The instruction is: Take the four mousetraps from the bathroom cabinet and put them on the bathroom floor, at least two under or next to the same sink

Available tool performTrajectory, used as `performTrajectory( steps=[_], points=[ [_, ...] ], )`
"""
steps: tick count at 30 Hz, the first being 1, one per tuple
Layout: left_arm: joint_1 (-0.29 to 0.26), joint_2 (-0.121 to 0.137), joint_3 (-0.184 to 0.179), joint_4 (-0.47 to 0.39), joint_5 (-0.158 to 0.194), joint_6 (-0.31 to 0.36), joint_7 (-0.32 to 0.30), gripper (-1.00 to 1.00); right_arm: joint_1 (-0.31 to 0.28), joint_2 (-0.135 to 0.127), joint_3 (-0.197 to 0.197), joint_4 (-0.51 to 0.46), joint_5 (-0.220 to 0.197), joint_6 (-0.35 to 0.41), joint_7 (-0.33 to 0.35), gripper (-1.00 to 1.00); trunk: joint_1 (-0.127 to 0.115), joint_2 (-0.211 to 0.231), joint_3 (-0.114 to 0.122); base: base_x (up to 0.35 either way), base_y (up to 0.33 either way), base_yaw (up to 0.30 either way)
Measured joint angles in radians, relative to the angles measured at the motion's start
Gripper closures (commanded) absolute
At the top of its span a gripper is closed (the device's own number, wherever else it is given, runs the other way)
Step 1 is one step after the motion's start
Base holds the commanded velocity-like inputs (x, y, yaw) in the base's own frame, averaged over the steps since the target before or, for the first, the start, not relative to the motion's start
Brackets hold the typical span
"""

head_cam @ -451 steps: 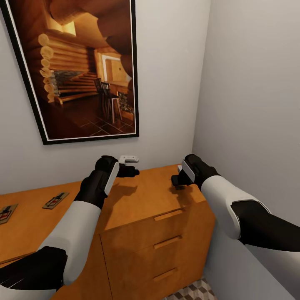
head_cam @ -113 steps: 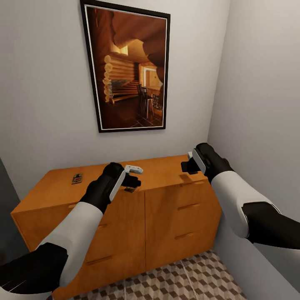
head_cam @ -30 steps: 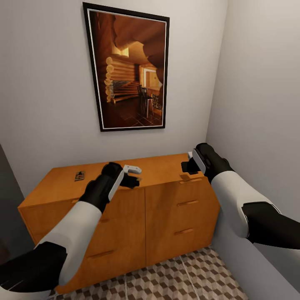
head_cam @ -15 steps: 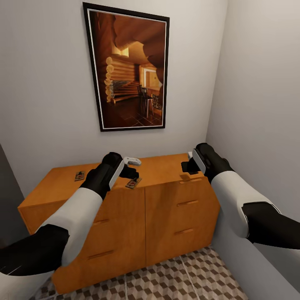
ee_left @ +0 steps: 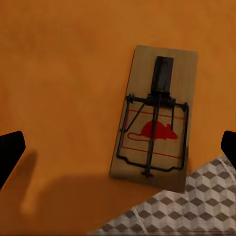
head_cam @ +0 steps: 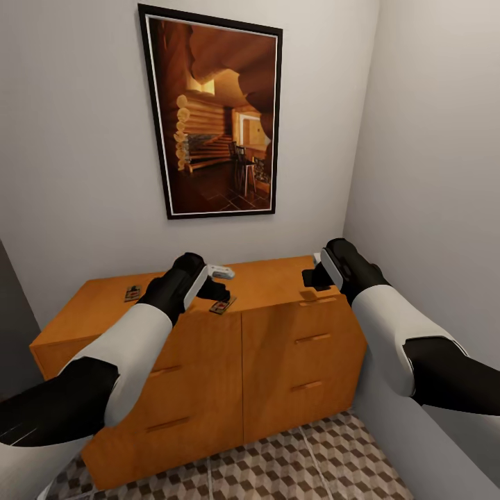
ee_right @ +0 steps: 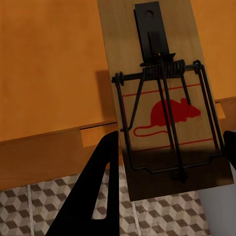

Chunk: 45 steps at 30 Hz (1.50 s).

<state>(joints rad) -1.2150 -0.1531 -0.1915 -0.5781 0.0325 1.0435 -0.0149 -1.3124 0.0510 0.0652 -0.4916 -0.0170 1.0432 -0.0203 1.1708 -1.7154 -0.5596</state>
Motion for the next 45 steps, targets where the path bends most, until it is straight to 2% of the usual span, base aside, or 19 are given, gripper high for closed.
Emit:
performTrajectory(
  steps=[14, 27, 45],
  points=[
    [-0.004, -0.002, 0.002, 0.087, 0.000, 0.000, 0.001, -1.00, 0.000, 0.000, 0.000, 0.000, -0.001, 0.000, 0.000, 1.00, 0.000, 0.000, 0.000, 0.000, 0.000, 0.000],
    [-0.004, -0.016, 0.002, 0.087, 0.000, 0.000, 0.000, -1.00, 0.000, 0.000, 0.001, 0.000, -0.001, 0.000, 0.000, 1.00, 0.000, 0.000, 0.000, 0.000, 0.000, 0.000],
    [-0.004, -0.017, 0.002, 0.089, 0.016, 0.000, 0.000, -1.00, 0.000, 0.000, 0.000, 0.000, -0.001, 0.000, 0.001, 1.00, 0.000, 0.000, 0.000, 0.000, 0.000, 0.000]
  ],
)
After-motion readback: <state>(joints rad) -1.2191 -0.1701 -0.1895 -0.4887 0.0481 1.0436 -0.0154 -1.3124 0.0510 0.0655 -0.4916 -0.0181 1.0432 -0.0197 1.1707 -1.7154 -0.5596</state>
